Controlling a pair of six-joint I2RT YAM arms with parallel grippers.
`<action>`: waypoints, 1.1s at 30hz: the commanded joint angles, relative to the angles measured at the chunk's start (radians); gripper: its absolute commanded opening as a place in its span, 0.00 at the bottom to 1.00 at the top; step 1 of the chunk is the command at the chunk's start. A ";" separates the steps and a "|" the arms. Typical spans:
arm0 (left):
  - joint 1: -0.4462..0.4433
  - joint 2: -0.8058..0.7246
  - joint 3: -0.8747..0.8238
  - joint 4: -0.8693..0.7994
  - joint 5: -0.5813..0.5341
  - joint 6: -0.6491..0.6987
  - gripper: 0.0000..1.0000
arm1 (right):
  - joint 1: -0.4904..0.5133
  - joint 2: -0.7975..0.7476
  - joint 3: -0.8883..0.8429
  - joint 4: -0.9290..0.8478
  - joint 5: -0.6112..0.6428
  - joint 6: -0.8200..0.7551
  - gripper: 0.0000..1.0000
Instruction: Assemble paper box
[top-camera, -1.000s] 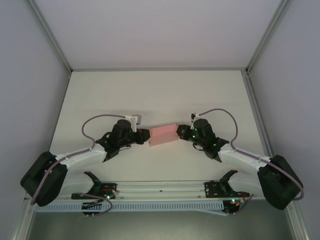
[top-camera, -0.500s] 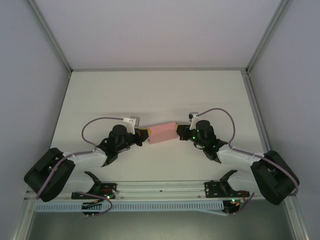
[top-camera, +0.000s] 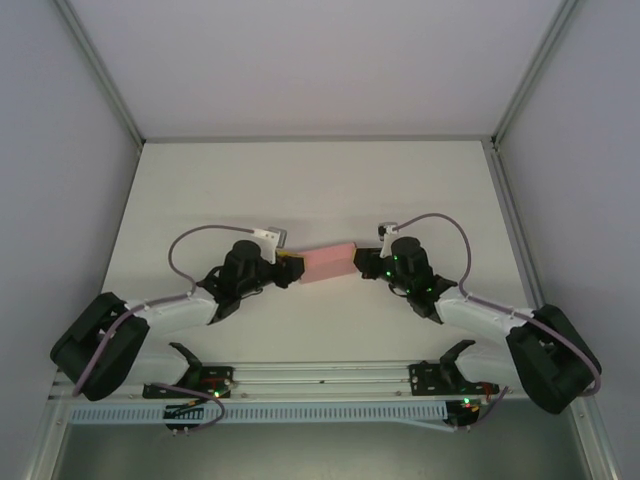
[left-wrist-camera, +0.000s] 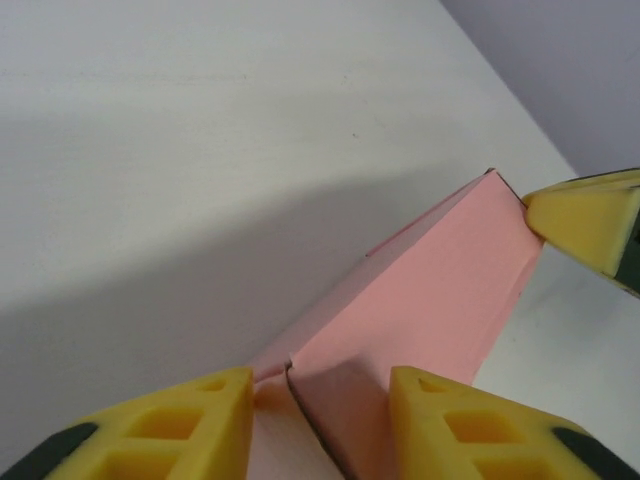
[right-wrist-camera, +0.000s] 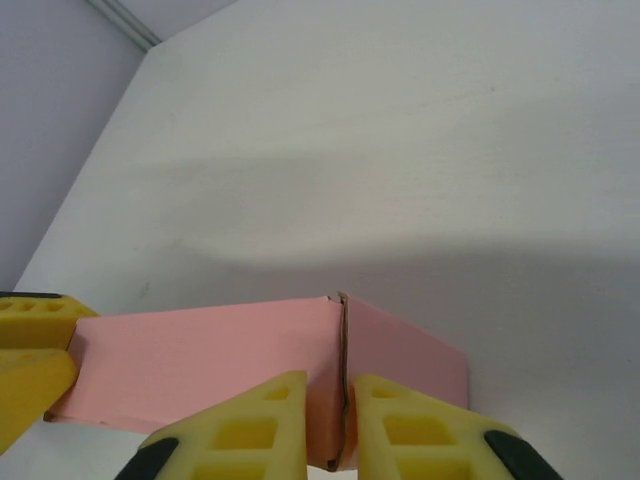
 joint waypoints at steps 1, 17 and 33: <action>-0.019 -0.013 0.113 -0.263 0.002 0.088 0.45 | 0.003 -0.014 0.064 -0.296 0.041 0.024 0.23; 0.141 -0.078 0.409 -0.606 -0.349 0.049 1.00 | 0.000 0.089 0.463 -0.621 -0.303 -0.918 1.00; 0.265 -0.117 0.333 -0.642 -0.310 0.066 1.00 | 0.117 0.664 1.005 -1.235 -0.032 -1.543 0.95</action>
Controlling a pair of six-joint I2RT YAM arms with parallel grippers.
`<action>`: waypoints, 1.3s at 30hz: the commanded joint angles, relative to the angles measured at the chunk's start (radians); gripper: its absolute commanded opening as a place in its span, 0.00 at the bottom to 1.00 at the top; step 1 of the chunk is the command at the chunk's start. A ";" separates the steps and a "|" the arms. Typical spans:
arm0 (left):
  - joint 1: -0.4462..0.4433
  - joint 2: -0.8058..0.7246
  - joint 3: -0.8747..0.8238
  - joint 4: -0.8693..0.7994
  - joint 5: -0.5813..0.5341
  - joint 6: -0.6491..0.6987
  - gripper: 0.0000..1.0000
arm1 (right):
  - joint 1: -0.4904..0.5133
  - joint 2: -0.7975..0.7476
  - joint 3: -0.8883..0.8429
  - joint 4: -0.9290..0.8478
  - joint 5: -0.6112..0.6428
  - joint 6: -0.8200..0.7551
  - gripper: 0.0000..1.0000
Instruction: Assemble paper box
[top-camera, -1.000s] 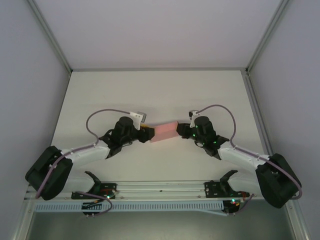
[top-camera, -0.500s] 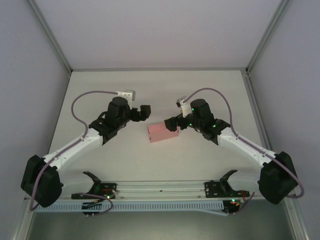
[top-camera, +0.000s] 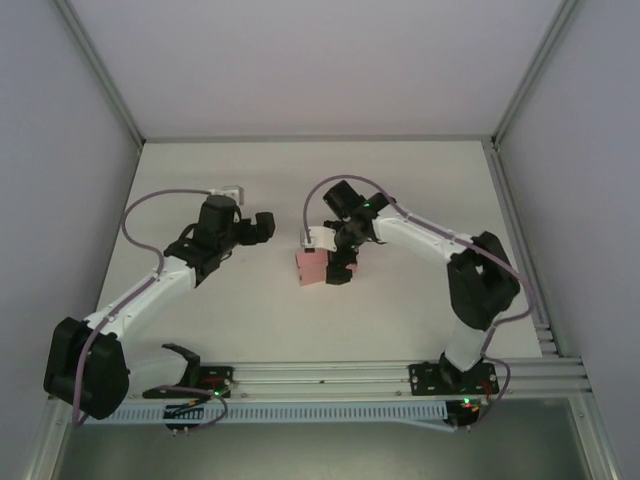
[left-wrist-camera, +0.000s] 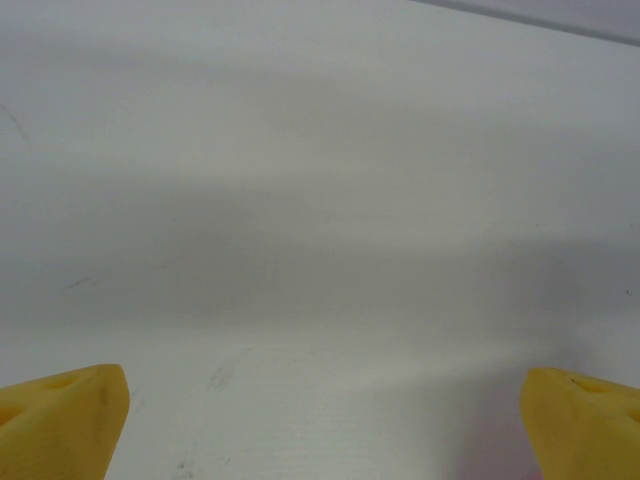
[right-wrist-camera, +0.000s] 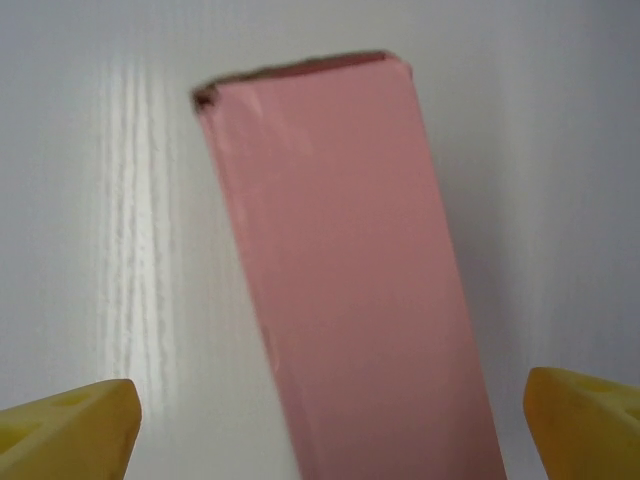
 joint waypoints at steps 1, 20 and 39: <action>0.010 -0.018 -0.012 -0.022 -0.009 0.004 1.00 | 0.023 0.079 0.067 -0.108 0.165 -0.058 0.91; 0.016 -0.062 -0.035 -0.015 -0.034 0.003 1.00 | 0.054 -0.030 -0.012 0.115 0.382 -0.007 0.24; 0.019 -0.123 -0.105 0.055 -0.090 -0.054 1.00 | 0.053 0.050 -0.325 0.941 0.758 -0.148 0.22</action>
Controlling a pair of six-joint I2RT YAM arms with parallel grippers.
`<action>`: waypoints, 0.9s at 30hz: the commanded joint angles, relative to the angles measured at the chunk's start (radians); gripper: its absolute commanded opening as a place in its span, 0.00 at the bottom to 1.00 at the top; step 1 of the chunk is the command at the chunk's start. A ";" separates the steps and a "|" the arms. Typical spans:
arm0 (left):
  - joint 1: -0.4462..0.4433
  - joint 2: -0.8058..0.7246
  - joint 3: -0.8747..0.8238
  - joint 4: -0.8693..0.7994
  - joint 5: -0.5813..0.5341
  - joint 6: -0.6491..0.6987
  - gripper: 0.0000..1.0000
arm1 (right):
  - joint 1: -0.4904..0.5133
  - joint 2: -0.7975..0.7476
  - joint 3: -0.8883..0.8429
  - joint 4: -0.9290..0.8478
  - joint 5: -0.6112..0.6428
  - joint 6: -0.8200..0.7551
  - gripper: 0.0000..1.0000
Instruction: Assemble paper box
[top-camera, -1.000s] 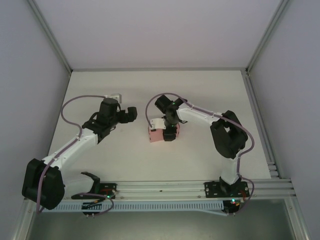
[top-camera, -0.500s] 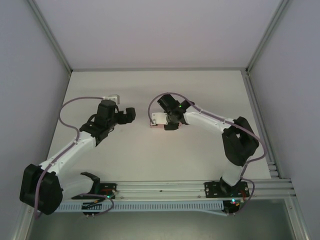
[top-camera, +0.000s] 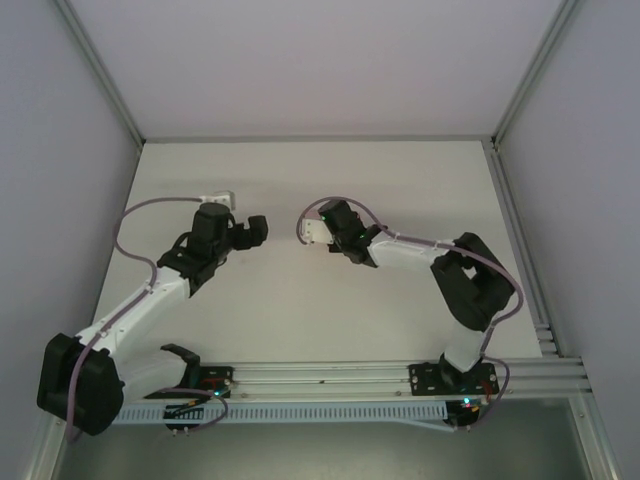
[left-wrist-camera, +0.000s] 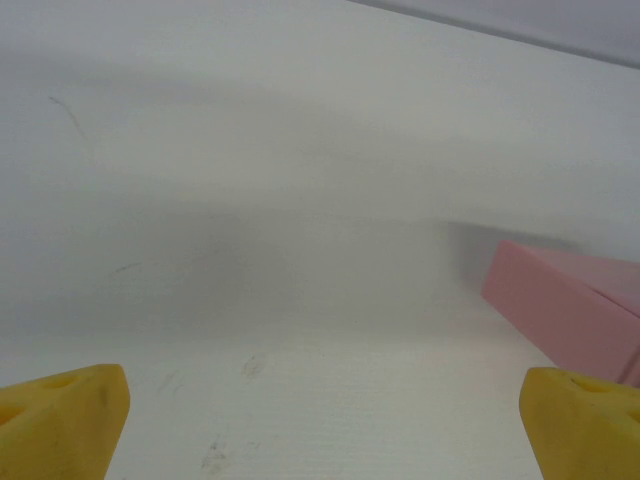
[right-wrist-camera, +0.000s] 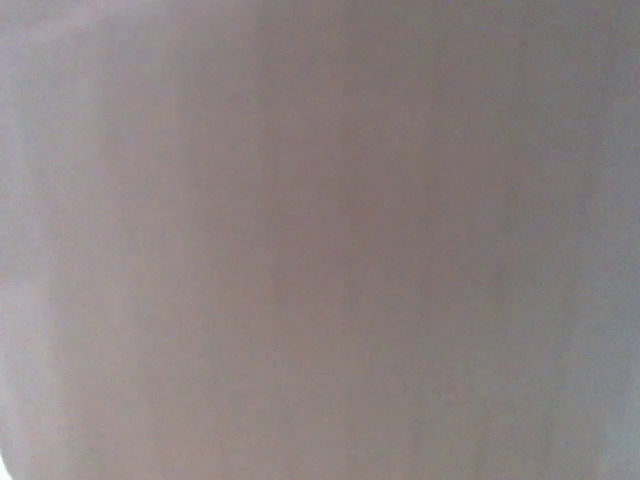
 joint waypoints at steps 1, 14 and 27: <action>0.010 -0.038 -0.036 0.048 -0.039 -0.029 1.00 | -0.001 0.066 -0.022 0.161 0.089 -0.033 0.22; 0.010 -0.069 -0.040 0.016 -0.137 -0.027 1.00 | 0.048 -0.033 -0.095 -0.058 -0.058 0.134 0.68; 0.011 -0.030 -0.029 0.041 -0.363 -0.070 1.00 | 0.053 -0.366 -0.063 -0.395 -0.413 0.272 1.00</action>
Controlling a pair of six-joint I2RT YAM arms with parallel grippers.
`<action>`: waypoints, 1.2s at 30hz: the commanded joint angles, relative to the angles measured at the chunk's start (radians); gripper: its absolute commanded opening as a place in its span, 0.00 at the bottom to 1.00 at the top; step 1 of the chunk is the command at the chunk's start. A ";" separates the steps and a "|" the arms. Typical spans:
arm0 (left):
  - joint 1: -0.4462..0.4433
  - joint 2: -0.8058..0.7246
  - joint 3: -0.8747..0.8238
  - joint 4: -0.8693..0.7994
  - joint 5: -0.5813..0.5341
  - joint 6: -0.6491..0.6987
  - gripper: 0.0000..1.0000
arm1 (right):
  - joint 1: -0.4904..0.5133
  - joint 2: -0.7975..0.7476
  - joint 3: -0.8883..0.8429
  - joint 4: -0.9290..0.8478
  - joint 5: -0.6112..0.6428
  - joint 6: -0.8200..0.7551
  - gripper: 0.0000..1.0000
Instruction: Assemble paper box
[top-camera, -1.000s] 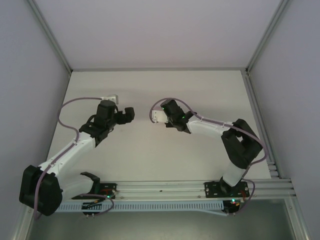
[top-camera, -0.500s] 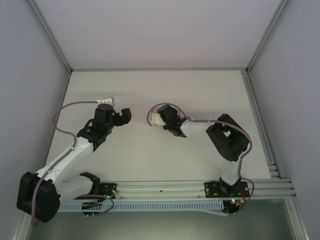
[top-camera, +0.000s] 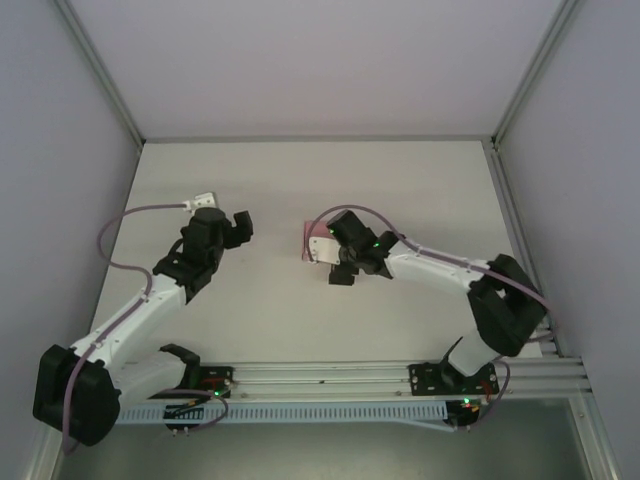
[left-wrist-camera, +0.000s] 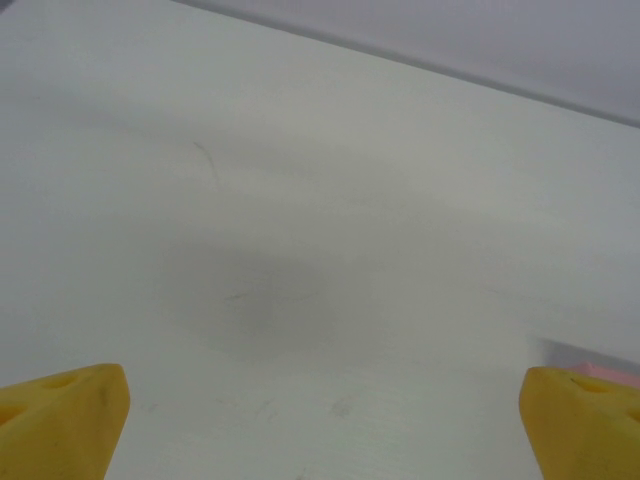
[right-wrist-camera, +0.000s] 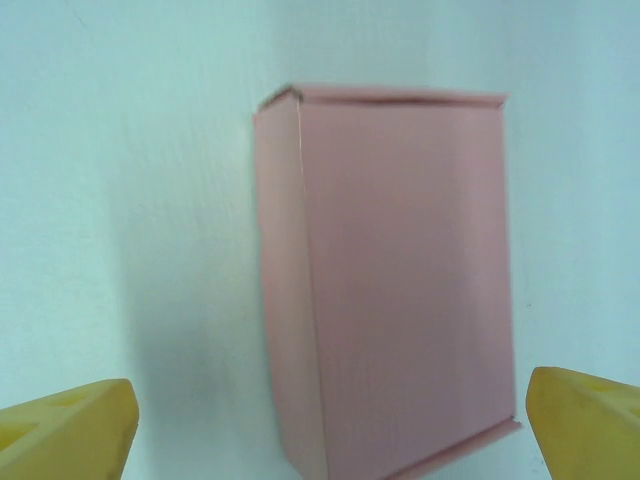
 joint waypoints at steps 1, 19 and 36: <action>0.010 0.027 0.007 0.029 -0.139 -0.021 1.00 | 0.004 -0.145 -0.003 -0.032 -0.115 0.063 1.00; 0.140 0.237 -0.259 0.921 -0.258 0.496 1.00 | -0.553 -0.478 -0.483 0.619 0.213 0.804 1.00; 0.212 0.477 -0.473 1.484 -0.184 0.676 1.00 | -0.723 -0.133 -0.755 1.350 0.022 0.740 1.00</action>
